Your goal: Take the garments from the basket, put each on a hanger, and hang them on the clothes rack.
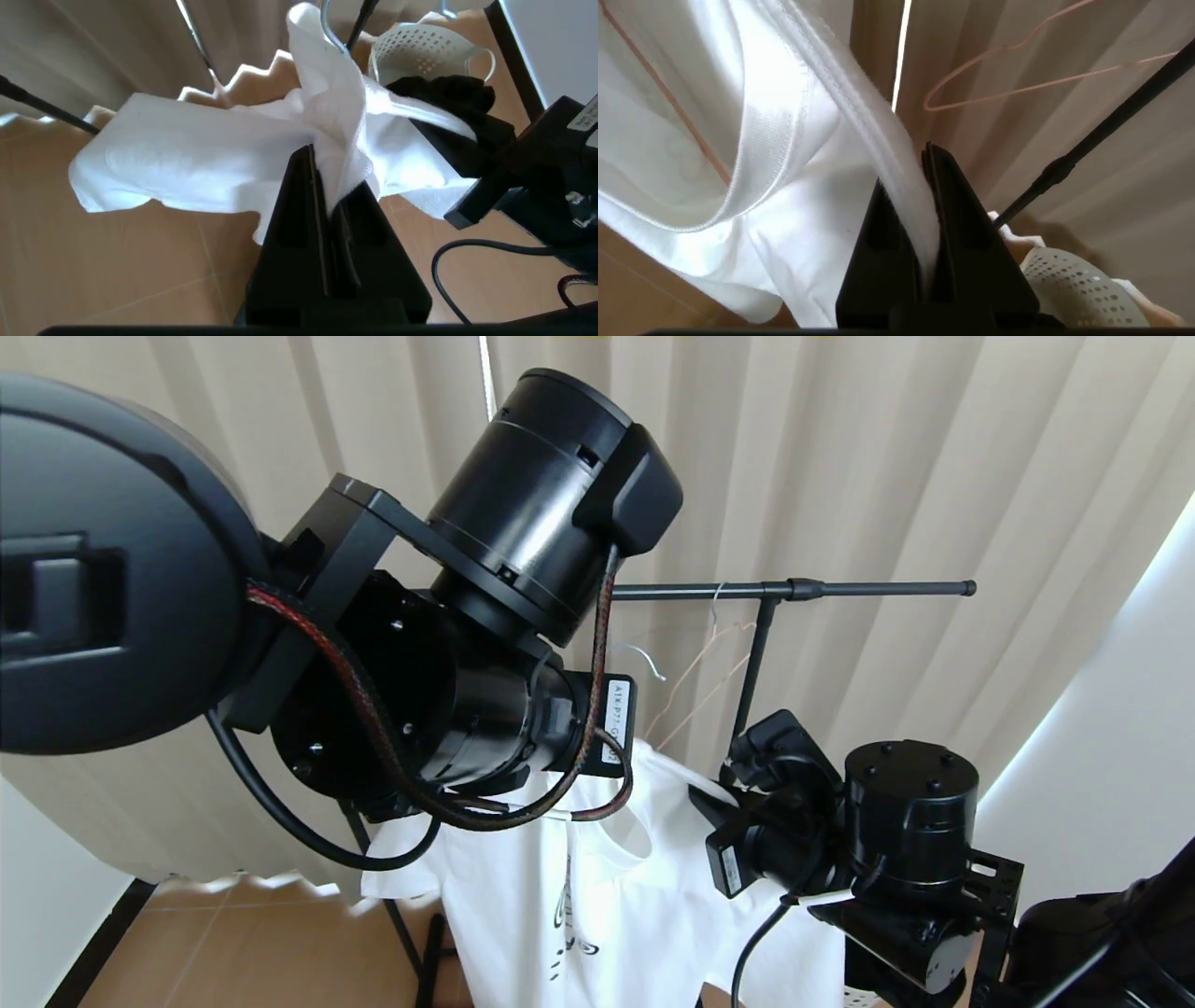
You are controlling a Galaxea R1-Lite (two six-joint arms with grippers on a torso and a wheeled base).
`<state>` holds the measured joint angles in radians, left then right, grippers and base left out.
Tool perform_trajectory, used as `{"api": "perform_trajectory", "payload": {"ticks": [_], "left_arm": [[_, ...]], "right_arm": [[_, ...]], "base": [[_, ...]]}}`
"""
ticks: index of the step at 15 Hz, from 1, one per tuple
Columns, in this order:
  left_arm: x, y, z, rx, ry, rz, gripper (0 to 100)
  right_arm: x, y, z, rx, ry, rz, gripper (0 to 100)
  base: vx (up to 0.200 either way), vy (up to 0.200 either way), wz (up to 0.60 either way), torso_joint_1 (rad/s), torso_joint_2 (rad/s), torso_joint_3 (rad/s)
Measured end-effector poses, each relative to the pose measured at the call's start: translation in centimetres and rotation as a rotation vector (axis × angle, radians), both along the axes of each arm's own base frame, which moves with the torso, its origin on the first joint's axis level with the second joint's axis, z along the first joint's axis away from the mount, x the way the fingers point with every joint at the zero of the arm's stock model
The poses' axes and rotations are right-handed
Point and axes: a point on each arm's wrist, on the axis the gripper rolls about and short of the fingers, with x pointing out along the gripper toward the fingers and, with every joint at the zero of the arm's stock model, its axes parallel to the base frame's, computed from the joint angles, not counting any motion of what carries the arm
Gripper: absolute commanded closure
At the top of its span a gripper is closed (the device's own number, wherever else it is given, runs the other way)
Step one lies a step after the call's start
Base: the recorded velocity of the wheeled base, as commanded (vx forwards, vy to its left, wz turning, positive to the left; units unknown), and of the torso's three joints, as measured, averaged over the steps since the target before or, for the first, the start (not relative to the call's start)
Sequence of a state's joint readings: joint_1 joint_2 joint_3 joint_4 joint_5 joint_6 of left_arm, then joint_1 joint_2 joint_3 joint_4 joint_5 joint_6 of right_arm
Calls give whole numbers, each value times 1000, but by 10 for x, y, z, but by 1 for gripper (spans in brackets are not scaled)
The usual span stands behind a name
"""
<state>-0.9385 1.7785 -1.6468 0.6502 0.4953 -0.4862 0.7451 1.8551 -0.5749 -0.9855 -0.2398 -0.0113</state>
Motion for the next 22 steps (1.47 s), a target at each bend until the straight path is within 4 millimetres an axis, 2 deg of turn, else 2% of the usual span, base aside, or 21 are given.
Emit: {"api": "perform_trajectory", "payload": {"ticks": [6,13,16,22], "left_arm": [[-3,-2,-4,14,7,-8,100],[3,3,-5,35,-19,50,100],[5,5,-4,35,-22,59,100],[6,2,-5,32,-29,53,100]], "right_arm": [[3,3,18,129,-55,-3,100],[-7,-14,39,204,-107,68,100],[-7,-20,44,214,-117,68,100],[-7,-20,44,235,-105,70,100]], "base": [[0,0,0,0,0,0],[0,0,0,0,0,0],[0,0,0,0,0,0],[0,0,0,0,0,0]]}}
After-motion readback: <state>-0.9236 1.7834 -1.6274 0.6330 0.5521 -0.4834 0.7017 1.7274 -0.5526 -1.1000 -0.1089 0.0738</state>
